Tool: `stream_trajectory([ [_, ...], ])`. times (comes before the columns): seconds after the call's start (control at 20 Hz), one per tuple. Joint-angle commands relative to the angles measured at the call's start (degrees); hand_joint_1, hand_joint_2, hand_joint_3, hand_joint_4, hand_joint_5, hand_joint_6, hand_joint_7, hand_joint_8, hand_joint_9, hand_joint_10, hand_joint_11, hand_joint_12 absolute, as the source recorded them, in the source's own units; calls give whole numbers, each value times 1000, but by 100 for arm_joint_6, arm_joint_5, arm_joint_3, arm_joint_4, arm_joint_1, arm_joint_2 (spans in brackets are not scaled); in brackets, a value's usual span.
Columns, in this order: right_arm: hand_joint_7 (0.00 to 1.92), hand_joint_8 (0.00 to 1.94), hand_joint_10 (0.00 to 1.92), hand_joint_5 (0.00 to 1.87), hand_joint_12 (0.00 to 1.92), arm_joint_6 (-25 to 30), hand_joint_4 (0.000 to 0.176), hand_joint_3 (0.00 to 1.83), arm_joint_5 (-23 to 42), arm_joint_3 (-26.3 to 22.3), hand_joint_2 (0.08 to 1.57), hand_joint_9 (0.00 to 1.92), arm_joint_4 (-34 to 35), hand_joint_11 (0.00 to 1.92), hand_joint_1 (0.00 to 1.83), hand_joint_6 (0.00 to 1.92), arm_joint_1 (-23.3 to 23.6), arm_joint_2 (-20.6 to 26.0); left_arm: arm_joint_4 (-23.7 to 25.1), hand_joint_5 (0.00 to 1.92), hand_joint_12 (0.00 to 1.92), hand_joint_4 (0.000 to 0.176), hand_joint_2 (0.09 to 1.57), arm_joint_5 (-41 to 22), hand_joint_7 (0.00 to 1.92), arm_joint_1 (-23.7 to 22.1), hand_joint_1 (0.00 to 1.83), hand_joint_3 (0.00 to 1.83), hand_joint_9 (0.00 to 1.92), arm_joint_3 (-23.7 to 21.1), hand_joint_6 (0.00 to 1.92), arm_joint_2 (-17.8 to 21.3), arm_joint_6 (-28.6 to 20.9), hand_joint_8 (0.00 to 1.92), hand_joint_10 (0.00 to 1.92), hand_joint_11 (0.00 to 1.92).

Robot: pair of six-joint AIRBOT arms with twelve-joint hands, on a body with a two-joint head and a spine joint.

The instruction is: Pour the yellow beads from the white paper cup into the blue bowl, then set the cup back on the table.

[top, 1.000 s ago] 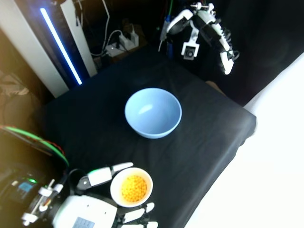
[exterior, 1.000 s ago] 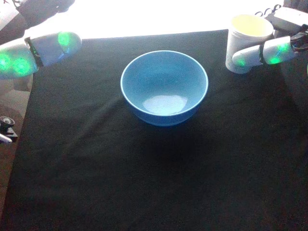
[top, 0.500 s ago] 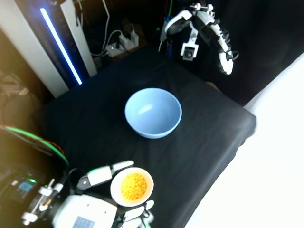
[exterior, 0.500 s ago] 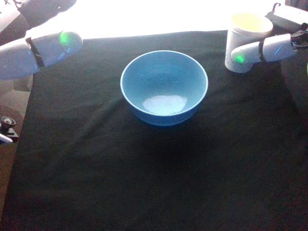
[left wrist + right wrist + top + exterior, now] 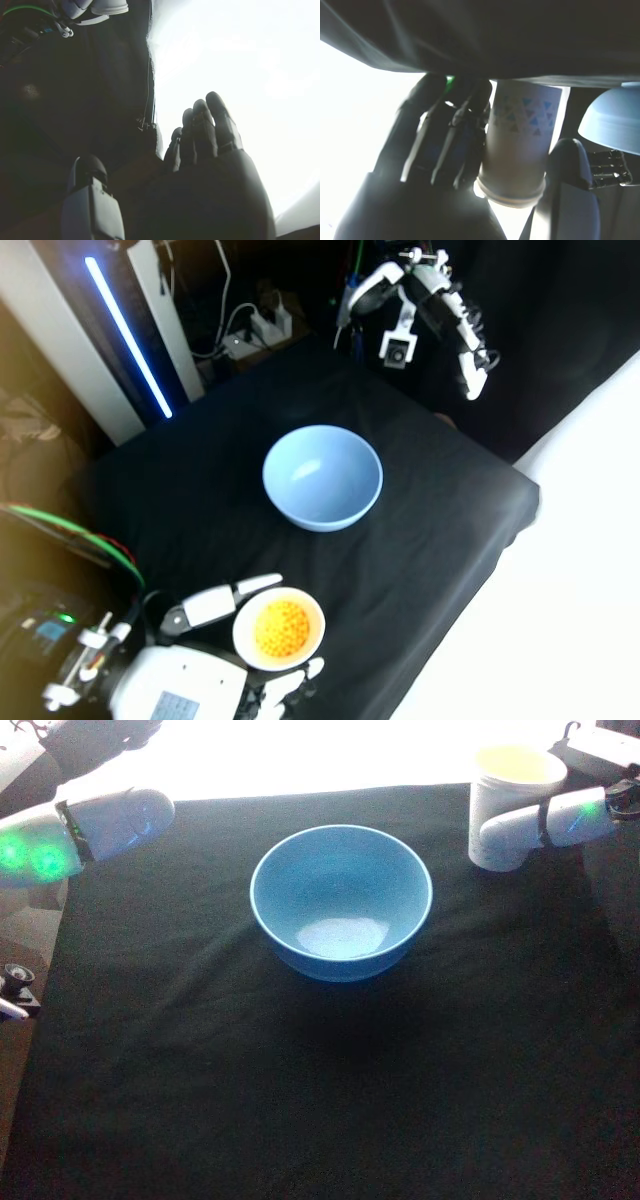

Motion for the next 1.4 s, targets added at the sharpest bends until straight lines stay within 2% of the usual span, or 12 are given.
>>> stream_trajectory([
  [0.0,805,1093,1280,769,1899,62,0,14,577,-25,1181,717,173,511,758,467,167,53,-134,1,647,71,963,-685,218,-53,216,4,268,14,0,0,-48,0,1,0],
  [0.15,908,724,1199,908,1875,62,0,0,579,-141,1194,719,-74,457,668,16,397,123,-136,0,647,77,927,-686,215,-46,237,0,259,15,0,-6,-48,0,0,0],
  [0.2,803,1009,1402,914,1912,61,0,0,582,-184,1168,660,-120,450,638,5,436,158,-140,2,644,75,922,-687,219,-41,252,0,260,17,1,-10,-48,2,1,0],
  [0.25,717,695,1046,885,1832,61,0,1,590,-212,1176,512,-136,209,631,3,451,177,-140,8,614,81,925,-686,232,-38,252,0,264,19,2,-13,-48,4,2,0],
  [0.5,725,509,1120,663,1756,61,0,0,696,-393,1153,528,-230,313,602,0,459,300,-159,5,564,87,916,-683,208,-13,249,0,253,23,2,-30,-47,0,0,0],
  [0.55,716,191,796,776,1741,61,0,0,736,-438,1161,492,-259,254,620,3,459,323,-163,3,655,74,925,-683,213,-8,225,1,260,23,1,-30,-47,1,1,0],
  [0.6,859,244,925,917,1770,61,0,0,771,-471,1147,565,-277,327,659,10,459,343,-168,18,689,79,930,-683,221,0,242,1,264,23,4,-31,-47,2,2,0],
  [0.7,759,33,319,979,1438,61,0,0,830,-548,1141,473,-316,22,690,2,459,397,-177,34,724,81,911,-681,225,14,281,0,271,25,4,-32,-45,0,2,0],
  [0.8,778,12,146,988,1308,61,0,2,867,-657,1162,578,-377,35,710,1,459,487,-206,27,724,72,917,-689,232,57,282,0,271,26,1,-40,-45,3,2,0],
  [0.85,686,0,21,760,890,61,167,6,876,-685,1226,534,-407,54,893,1270,459,511,-217,7,755,57,925,-692,214,68,262,1,271,32,0,-48,-45,0,1,0],
  [1.2,826,0,0,874,550,61,3,0,952,-939,1174,619,-671,246,1037,1157,468,680,-223,32,831,33,953,-660,250,103,194,4,306,36,2,-63,-39,6,7,0],
  [1.35,853,4,7,863,542,61,0,0,961,-1074,1180,663,-844,341,1061,1172,526,773,-239,33,865,32,932,-658,247,130,234,0,322,38,1,-82,-32,1,8,0],
])
